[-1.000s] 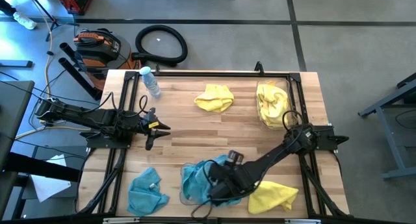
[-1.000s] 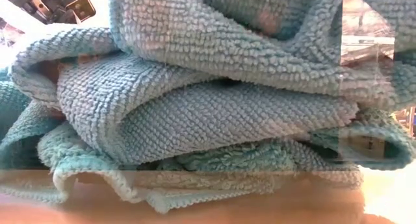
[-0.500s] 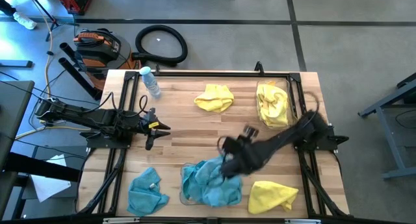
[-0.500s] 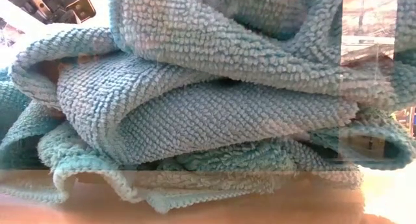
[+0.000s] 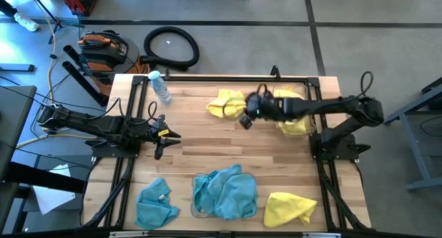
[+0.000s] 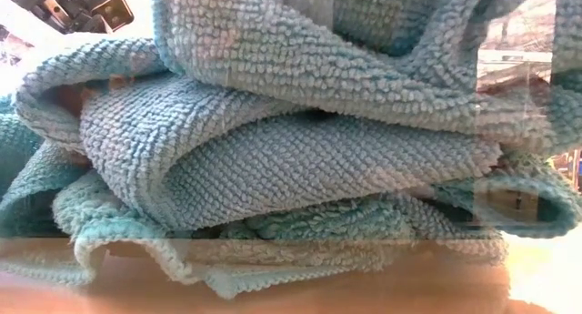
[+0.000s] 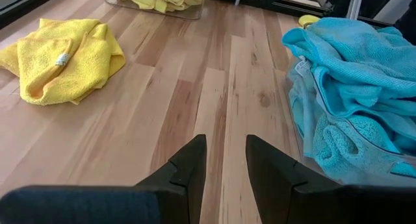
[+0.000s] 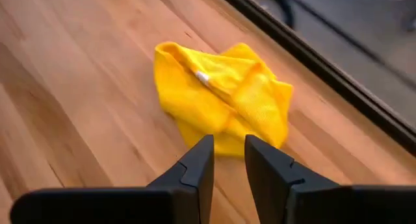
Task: Sort microfiber towel by color & place in baskets
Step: Put the yellow microfiber towel into the top transparent bin
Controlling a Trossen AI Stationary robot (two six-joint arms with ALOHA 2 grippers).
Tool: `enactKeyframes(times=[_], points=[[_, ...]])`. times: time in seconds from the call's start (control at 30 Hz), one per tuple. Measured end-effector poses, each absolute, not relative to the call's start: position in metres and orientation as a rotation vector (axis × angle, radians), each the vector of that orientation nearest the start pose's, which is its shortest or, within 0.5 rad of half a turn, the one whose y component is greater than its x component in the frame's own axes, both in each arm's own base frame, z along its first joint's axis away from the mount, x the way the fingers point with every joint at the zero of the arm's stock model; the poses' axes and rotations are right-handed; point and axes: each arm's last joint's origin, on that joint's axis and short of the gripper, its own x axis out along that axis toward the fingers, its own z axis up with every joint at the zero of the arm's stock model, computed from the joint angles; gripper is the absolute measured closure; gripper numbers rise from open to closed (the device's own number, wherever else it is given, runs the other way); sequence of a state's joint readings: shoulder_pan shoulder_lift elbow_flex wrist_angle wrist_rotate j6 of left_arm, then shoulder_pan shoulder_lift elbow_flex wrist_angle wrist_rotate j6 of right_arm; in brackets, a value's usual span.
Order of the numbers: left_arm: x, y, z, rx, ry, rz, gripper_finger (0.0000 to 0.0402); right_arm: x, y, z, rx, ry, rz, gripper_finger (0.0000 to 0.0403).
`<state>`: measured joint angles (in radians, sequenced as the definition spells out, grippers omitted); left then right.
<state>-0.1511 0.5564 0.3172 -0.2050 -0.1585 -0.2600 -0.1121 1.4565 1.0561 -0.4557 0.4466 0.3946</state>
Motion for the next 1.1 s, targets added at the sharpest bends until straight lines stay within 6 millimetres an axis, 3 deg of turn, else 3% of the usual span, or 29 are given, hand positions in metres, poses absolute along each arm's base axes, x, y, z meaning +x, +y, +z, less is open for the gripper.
enactKeyframes(times=[0.13,0.27,0.5,0.63,0.93,1.1], points=[[0.134,-0.016,0.202,-0.187,0.435,0.064,0.0305,0.305,-0.090,0.253,0.295,0.749,-0.616,0.0290],[0.134,-0.016,0.202,-0.187,0.435,0.064,0.0305,0.327,-0.121,0.252,0.314,0.782,-0.588,0.0235],[0.134,-0.016,0.202,-0.187,0.435,0.064,0.0305,0.366,-0.155,0.228,0.369,1.002,-0.605,0.0135],[0.134,-0.016,0.201,-0.186,0.438,0.065,0.0305,0.379,-0.171,0.200,0.452,1.154,-0.620,0.0107],[0.133,-0.016,0.199,-0.181,0.462,0.068,0.0305,0.398,-0.183,0.147,0.566,1.304,-0.645,0.0107],[0.133,-0.016,0.199,-0.180,0.468,0.068,0.0305,0.398,-0.181,0.131,0.590,1.383,-0.663,0.0174]])
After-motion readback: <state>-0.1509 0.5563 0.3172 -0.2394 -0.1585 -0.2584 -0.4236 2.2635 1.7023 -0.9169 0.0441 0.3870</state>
